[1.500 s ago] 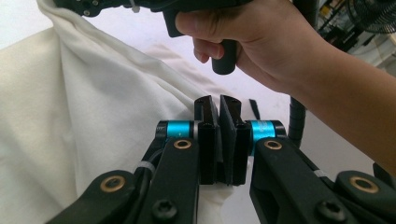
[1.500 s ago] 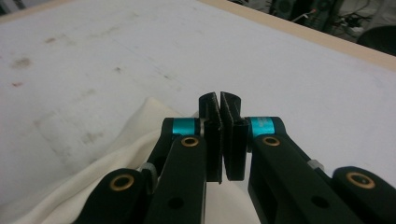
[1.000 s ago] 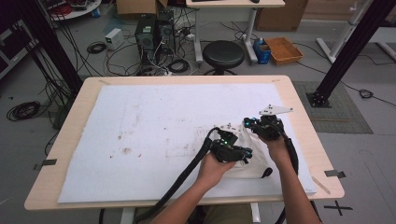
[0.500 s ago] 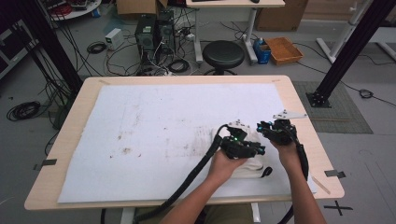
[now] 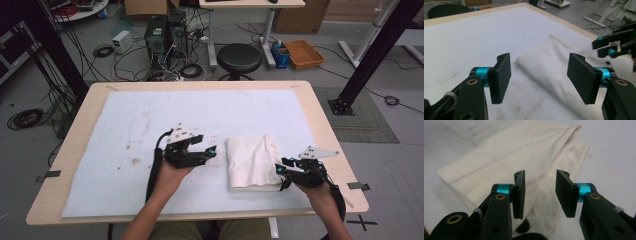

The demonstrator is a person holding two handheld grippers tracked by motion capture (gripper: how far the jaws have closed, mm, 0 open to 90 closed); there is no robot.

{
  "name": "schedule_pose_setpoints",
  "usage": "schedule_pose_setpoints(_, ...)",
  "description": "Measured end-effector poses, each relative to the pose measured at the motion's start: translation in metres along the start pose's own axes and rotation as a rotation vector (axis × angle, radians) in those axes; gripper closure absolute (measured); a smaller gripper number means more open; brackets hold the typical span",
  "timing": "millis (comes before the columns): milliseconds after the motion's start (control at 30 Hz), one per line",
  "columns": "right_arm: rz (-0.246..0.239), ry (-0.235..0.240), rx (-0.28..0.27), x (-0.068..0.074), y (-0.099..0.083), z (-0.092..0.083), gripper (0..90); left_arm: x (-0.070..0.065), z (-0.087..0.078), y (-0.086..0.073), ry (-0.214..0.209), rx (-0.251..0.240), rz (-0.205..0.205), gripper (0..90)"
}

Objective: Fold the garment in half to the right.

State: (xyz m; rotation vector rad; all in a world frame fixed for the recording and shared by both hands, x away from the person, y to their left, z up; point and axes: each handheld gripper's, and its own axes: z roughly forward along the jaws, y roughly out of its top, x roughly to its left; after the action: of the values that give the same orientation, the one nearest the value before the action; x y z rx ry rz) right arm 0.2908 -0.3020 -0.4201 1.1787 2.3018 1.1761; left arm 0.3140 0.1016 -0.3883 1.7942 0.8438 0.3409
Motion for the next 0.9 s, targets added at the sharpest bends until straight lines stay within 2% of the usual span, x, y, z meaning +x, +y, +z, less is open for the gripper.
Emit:
schedule_pose_setpoints(67,-0.003,-0.006,0.051,0.006,-0.002,0.007,57.4,0.007,-0.017,-0.015,0.028,-0.011,0.002,35.8)
schedule_pose_setpoints(167,0.006,-0.041,0.102,0.01,-0.006,0.017,57.3,0.016,-0.042,-0.036,0.057,-0.047,-0.006,35.8)
schedule_pose_setpoints(200,0.005,-0.05,0.115,0.01,-0.007,0.02,59.9,0.019,-0.048,-0.042,0.068,-0.059,-0.012,35.8)
schedule_pose_setpoints(267,0.003,-0.033,0.124,0.011,-0.008,0.021,69.8,0.027,-0.058,-0.052,0.077,-0.073,-0.027,35.5)
schedule_pose_setpoints(300,-0.003,-0.031,0.125,0.012,-0.007,0.021,77.4,0.031,-0.061,-0.054,0.085,-0.08,-0.041,34.3)
schedule_pose_setpoints(367,-0.019,-0.026,0.127,0.015,-0.006,0.021,82.5,0.035,-0.064,-0.052,0.1,-0.087,-0.048,31.1)
schedule_pose_setpoints(467,-0.051,-0.033,0.12,0.019,-0.005,0.02,85.5,0.037,-0.064,-0.054,0.106,-0.099,-0.052,27.7)
schedule_pose_setpoints(567,-0.079,-0.029,0.061,0.022,-0.001,0.01,85.8,0.04,-0.063,-0.06,0.112,-0.076,-0.063,27.7)
schedule_pose_setpoints(667,-0.076,-0.035,0.005,0.023,0.005,-0.004,85.7,0.044,-0.064,-0.063,0.119,-0.08,-0.085,27.7)
schedule_pose_setpoints(800,-0.07,-0.055,0.002,0.021,0.007,-0.015,85.8,0.049,-0.066,-0.065,0.126,-0.09,-0.119,27.7)
schedule_pose_setpoints(900,-0.056,-0.079,0.017,0.021,0.006,-0.026,86.0,0.051,-0.069,-0.065,0.127,-0.101,-0.123,27.7)
